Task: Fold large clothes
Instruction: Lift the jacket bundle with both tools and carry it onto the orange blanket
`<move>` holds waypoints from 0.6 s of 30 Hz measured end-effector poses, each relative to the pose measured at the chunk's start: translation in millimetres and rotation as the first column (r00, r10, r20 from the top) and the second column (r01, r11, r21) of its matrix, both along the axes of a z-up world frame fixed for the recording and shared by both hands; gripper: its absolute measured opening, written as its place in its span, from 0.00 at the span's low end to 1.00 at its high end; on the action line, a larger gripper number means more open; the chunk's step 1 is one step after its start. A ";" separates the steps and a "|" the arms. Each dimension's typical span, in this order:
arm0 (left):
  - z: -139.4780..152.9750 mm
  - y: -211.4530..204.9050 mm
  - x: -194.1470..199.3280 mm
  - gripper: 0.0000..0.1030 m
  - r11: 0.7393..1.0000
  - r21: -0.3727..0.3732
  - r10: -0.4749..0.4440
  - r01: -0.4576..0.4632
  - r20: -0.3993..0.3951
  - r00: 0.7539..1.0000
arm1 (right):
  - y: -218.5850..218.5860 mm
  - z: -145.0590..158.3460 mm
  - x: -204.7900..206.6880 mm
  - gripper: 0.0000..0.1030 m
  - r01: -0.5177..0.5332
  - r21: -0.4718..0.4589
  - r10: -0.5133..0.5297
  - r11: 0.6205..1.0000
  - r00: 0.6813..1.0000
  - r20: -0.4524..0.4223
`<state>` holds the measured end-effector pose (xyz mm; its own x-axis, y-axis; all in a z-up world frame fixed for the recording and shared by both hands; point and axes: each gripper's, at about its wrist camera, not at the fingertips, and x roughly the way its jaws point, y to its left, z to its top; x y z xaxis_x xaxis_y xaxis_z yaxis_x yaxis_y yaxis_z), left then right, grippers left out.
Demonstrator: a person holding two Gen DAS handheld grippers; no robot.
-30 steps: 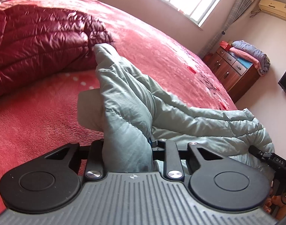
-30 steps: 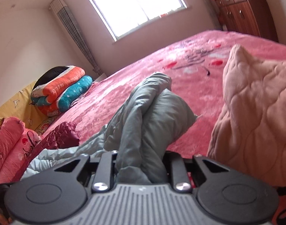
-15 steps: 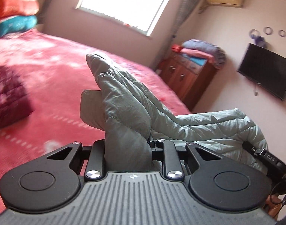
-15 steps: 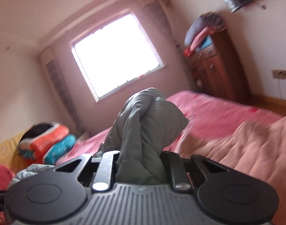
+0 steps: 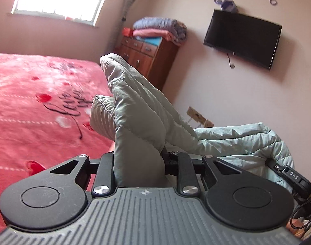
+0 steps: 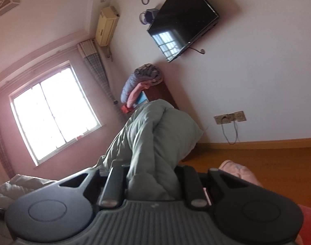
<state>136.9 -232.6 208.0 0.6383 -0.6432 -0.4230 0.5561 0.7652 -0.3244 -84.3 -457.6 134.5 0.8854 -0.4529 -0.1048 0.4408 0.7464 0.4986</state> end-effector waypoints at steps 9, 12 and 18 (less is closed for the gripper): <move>-53.0 -32.9 39.5 0.32 0.996 0.087 0.019 -0.011 -0.085 0.996 | -21.7 -34.1 8.4 0.20 0.099 -0.005 -0.099 0.995 0.985 -0.143; -55.4 -33.7 45.0 0.43 0.995 0.100 0.027 -0.017 -0.095 0.995 | -19.7 -38.2 9.2 0.24 0.114 -0.014 -0.114 0.993 0.978 -0.172; -54.3 -23.5 33.6 0.72 0.993 0.117 0.046 -0.034 -0.100 0.994 | -28.4 -42.5 9.6 0.40 0.139 0.056 -0.126 0.989 0.973 -0.191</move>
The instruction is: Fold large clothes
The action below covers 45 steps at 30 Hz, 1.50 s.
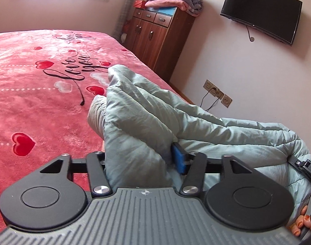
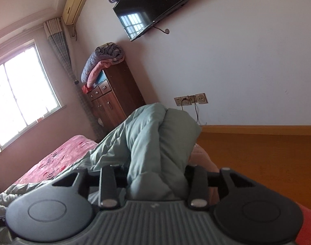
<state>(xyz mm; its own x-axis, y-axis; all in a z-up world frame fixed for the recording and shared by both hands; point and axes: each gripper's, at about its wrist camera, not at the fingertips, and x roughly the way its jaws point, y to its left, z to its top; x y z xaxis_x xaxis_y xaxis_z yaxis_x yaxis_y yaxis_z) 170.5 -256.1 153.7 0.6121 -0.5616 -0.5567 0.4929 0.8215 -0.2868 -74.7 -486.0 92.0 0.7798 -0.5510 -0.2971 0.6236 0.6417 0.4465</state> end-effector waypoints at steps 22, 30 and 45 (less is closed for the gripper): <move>7.4 100.4 -135.0 1.00 0.990 0.053 0.122 -0.131 0.148 0.981 | 65.0 47.7 -31.7 0.88 -0.015 -0.177 0.020 0.984 0.999 0.026; 2.0 147.1 -202.4 1.00 0.977 0.039 0.207 -0.211 0.087 0.974 | 129.2 24.9 -45.5 0.88 -0.220 -0.173 0.198 0.960 0.971 -0.136; 17.8 188.5 -267.0 1.00 0.957 0.057 0.276 -0.283 0.106 0.955 | 209.2 22.0 -101.3 0.90 -0.347 -0.104 0.312 0.932 0.916 -0.253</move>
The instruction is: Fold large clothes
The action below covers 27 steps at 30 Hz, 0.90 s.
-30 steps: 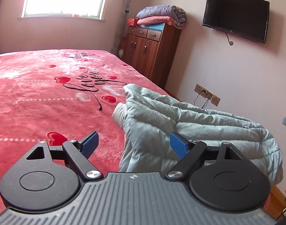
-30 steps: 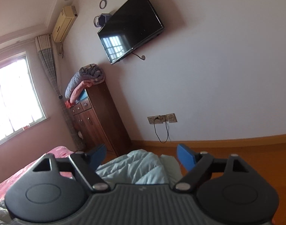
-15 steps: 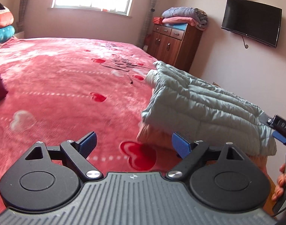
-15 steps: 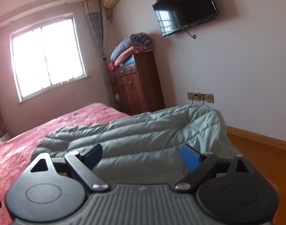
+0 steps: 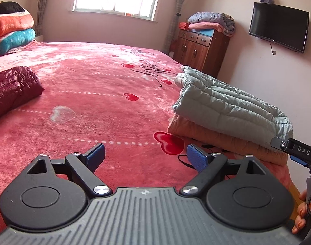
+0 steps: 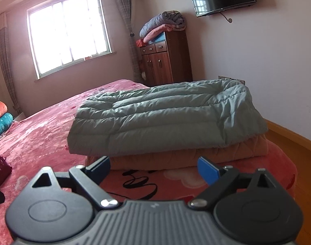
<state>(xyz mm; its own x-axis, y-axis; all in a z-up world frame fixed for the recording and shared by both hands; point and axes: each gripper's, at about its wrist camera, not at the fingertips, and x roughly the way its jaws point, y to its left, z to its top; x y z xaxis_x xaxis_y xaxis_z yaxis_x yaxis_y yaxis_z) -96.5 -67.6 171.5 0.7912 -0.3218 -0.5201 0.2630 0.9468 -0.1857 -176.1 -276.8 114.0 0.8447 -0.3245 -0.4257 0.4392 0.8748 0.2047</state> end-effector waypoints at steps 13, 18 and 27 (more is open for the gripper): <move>13.0 1.6 -26.6 1.00 0.998 0.052 0.012 -0.017 0.104 0.994 | 40.0 35.0 -23.2 0.94 -0.050 -0.073 0.056 0.996 0.995 0.085; 15.1 1.3 -31.7 1.00 0.999 0.032 0.010 -0.014 0.142 0.990 | 44.1 38.9 -27.7 0.95 -0.050 -0.092 0.059 0.995 0.993 0.098; 16.6 -4.3 -39.6 1.00 1.000 0.016 -0.006 0.003 0.201 0.980 | 45.2 40.1 -31.7 0.96 -0.052 -0.112 0.064 0.992 0.992 0.106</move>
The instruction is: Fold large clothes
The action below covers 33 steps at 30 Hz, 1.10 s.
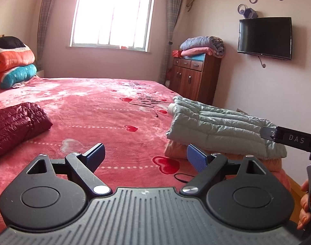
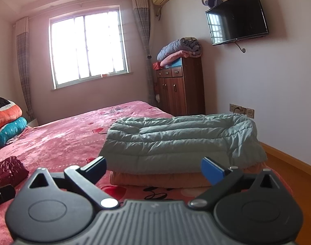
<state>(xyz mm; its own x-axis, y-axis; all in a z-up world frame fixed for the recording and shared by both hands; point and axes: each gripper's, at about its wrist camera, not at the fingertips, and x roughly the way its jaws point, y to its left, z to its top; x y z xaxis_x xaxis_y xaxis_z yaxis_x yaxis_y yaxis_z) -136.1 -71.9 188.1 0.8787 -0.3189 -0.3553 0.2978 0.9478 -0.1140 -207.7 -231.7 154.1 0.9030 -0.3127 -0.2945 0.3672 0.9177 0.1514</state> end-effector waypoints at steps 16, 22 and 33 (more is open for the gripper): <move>-3.8 -15.4 6.1 1.00 1.000 0.010 -0.028 0.028 -0.031 0.999 | -4.6 -4.6 0.2 0.96 0.017 0.014 -0.017 1.000 1.000 -0.009; -4.9 -13.2 7.1 1.00 1.000 0.009 -0.025 0.026 -0.044 0.999 | -5.6 -7.0 0.5 0.97 0.017 0.020 -0.016 1.000 1.000 -0.017; -6.3 -17.0 6.3 1.00 0.999 0.012 -0.036 0.036 -0.057 0.998 | -8.7 -10.0 1.0 0.97 0.023 0.027 -0.022 0.999 1.000 -0.020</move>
